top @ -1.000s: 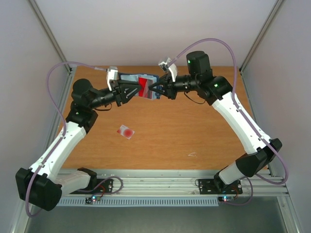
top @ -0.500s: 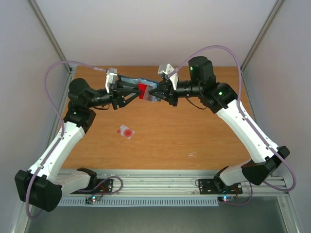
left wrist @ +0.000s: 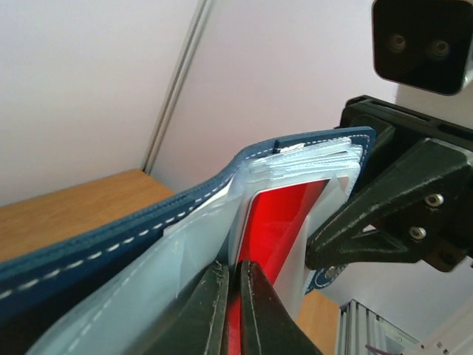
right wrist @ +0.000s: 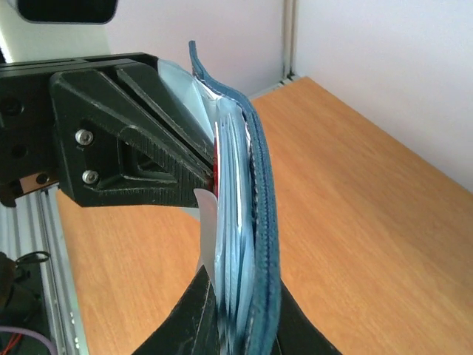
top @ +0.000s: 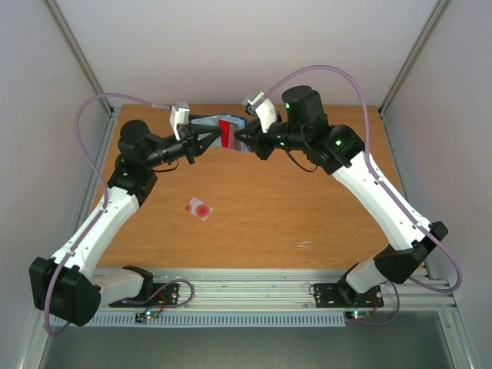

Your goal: Take the credit cards out of the card holder

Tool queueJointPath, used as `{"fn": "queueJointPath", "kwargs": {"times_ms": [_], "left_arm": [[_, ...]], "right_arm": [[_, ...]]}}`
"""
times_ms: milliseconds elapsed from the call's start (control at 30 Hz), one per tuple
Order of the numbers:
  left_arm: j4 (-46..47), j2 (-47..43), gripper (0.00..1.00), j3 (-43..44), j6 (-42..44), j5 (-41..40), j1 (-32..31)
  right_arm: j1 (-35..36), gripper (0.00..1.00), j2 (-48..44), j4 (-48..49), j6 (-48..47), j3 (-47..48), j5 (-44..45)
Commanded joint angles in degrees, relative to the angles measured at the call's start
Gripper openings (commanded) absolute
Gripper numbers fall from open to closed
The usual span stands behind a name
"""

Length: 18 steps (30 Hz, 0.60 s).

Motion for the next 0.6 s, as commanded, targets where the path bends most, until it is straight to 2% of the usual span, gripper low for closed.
{"fn": "queueJointPath", "kwargs": {"times_ms": [0,133,233,267,333,367,433,567], "left_arm": [[7.9,-3.0,0.00,0.9,-1.6,17.8,-9.3],[8.3,-4.0,0.00,0.2,-2.5,16.8,-8.6],[10.0,-4.6,0.01,0.2,-4.1,16.8,-7.5],[11.0,-4.7,0.04,0.3,-4.8,16.8,-7.0],[12.6,-4.8,0.26,1.0,-8.0,16.2,-6.0],[13.2,-4.9,0.33,1.4,-9.1,15.6,-5.5],[14.0,-4.8,0.39,2.1,-12.3,14.5,-5.1],[13.8,-4.3,0.41,2.8,-16.7,14.1,-4.7]], "right_arm": [[2.6,0.01,7.6,9.6,5.7,0.2,10.0],[0.5,0.01,7.7,8.2,8.3,-0.1,8.8],[-1.7,0.01,7.8,7.4,9.1,-0.5,2.2],[-1.9,0.01,7.7,6.9,7.5,-0.6,0.7],[-1.8,0.02,7.1,6.5,3.5,-1.4,-7.0],[-1.8,0.03,6.4,7.0,1.5,-2.5,-11.8],[-1.8,0.04,5.1,7.8,-1.2,-4.1,-20.0],[-1.9,0.04,4.7,7.7,-3.3,-3.8,-29.5]]}}
